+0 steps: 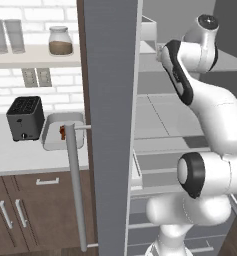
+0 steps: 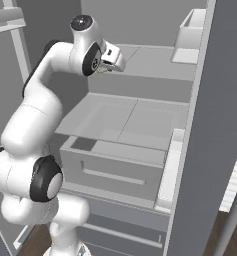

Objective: Place one garlic and one chicken drumstick in each tupperware on the nearby counter, to pack two identical lunches.

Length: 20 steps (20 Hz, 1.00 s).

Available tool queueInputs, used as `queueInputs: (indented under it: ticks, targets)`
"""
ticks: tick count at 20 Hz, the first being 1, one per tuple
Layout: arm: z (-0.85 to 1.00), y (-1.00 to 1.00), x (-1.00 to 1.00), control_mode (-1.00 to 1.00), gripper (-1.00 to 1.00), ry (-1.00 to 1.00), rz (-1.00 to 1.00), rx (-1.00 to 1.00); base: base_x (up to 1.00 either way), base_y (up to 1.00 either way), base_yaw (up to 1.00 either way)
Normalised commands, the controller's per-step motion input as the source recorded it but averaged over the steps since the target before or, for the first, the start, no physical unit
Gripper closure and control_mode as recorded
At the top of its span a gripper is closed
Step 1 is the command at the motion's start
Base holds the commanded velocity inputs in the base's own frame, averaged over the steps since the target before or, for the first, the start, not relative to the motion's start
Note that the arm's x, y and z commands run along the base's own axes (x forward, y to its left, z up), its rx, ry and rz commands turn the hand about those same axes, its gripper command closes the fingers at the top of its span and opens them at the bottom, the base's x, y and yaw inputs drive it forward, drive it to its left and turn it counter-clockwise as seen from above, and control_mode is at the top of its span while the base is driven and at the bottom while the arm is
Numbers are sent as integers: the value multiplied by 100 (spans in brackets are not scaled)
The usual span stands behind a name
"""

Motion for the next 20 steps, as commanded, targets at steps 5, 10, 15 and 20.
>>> queueInputs:
  ticks: [5, 10, 15, 20]
  targets:
    - [-27, -46, -100, -100, 100, -1, 0, 2, 0, 0, 0]
    - [-53, -8, -100, -100, 100, 0, 0, 0, 0, 0, 0]
    - [-72, 5, -100, -100, 100, 0, 6, -4, 0, 0, 0]
    - [-13, 0, -20, 100, 100, 0, 1, 0, -80, 0, 8]
